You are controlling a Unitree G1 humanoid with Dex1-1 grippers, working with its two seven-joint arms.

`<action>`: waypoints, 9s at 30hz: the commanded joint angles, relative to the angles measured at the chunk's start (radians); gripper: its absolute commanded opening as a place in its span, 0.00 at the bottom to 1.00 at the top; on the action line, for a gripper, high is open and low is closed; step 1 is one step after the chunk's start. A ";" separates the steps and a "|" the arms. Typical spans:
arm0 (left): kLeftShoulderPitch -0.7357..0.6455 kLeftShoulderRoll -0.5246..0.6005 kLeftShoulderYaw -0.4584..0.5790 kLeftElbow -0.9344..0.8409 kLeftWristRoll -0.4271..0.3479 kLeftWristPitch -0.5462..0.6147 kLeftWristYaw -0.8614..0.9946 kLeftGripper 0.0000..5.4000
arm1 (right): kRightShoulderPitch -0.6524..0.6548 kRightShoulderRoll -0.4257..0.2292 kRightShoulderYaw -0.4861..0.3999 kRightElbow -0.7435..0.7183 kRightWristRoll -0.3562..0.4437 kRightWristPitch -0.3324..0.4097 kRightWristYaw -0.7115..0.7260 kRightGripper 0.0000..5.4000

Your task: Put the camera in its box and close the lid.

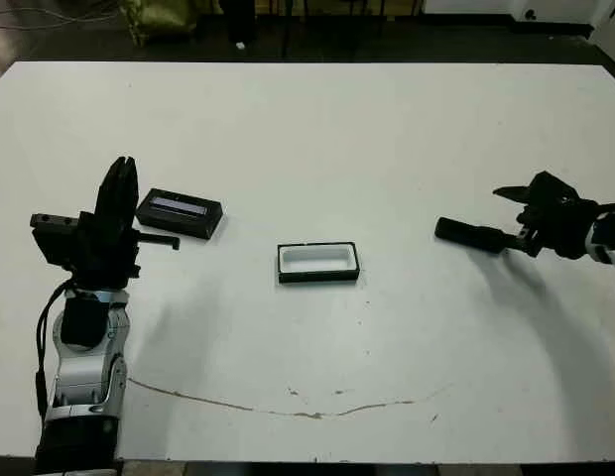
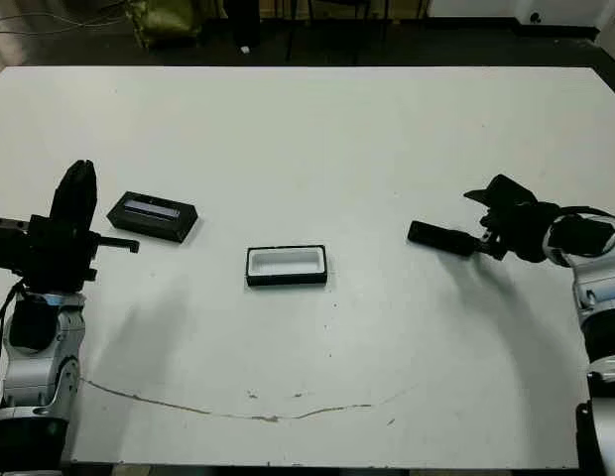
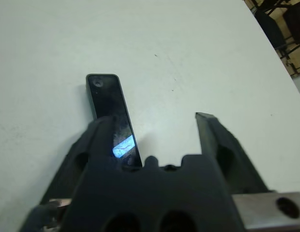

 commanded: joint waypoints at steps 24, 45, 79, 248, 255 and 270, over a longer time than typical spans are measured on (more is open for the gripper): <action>0.034 -0.002 -0.002 0.006 -0.012 0.014 -0.010 0.00 | -0.088 0.083 0.079 0.300 -0.043 0.064 0.033 1.00; 0.033 0.003 -0.003 0.008 -0.009 0.003 -0.013 0.00 | -0.049 0.133 0.146 0.409 -0.086 0.042 -0.059 0.85; 0.039 0.000 -0.001 -0.002 -0.014 0.005 -0.009 0.00 | 0.020 0.160 0.108 0.435 -0.005 -0.027 -0.051 0.63; 0.044 -0.008 -0.005 -0.003 -0.020 0.008 -0.014 0.00 | 0.367 0.277 -0.183 -0.467 0.428 0.338 -0.142 0.04; 0.049 -0.010 -0.007 -0.004 -0.021 0.010 -0.014 0.00 | 0.337 0.232 -0.125 -0.611 0.440 0.393 -0.011 0.04; 0.057 -0.011 -0.010 -0.011 -0.018 0.012 -0.011 0.00 | 0.336 0.120 0.036 -0.938 0.249 0.307 0.005 0.04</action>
